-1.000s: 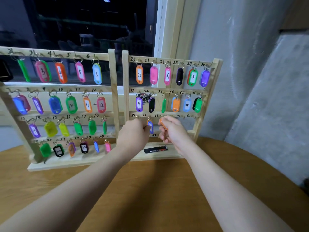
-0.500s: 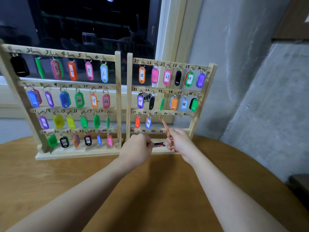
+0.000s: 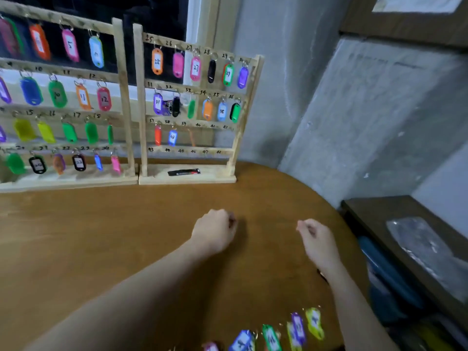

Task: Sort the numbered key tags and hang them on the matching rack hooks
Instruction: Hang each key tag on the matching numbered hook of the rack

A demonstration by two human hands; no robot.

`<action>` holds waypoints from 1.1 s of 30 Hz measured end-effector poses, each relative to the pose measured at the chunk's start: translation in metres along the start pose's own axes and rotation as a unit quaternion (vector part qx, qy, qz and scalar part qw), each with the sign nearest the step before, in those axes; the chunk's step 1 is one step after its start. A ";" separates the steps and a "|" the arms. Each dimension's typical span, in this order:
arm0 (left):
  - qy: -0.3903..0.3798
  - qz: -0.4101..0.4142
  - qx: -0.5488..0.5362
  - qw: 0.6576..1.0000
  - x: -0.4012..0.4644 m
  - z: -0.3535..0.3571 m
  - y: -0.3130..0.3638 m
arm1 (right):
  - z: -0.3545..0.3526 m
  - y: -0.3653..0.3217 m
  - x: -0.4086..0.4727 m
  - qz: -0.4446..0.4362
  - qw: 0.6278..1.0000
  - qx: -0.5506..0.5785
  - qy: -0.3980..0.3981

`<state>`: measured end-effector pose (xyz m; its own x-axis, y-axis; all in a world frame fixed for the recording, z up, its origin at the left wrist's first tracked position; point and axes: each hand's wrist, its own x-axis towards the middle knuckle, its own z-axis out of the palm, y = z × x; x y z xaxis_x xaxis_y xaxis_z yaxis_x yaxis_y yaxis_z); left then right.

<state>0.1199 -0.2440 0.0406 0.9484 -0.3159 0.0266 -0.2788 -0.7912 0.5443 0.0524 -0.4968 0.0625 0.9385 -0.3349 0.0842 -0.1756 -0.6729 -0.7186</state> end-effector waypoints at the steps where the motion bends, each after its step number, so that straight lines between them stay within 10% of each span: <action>1: 0.004 0.012 0.006 1.000 -0.003 0.011 0.004 | -0.010 0.015 -0.011 0.016 1.000 -0.011 0.011; 18: -0.050 0.129 0.136 0.981 -0.024 0.054 -0.005 | -0.031 0.076 -0.052 0.101 0.984 -0.138 -0.040; 33: -0.017 0.035 0.157 0.987 -0.050 -0.053 -0.115 | 0.085 -0.103 0.012 -0.027 0.967 0.202 -0.153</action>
<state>0.1127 -0.1090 0.0212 0.9211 -0.3886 0.0239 -0.3814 -0.8882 0.2561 0.1069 -0.3753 0.0791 0.9979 -0.0549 -0.0348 -0.0519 -0.3503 -0.9352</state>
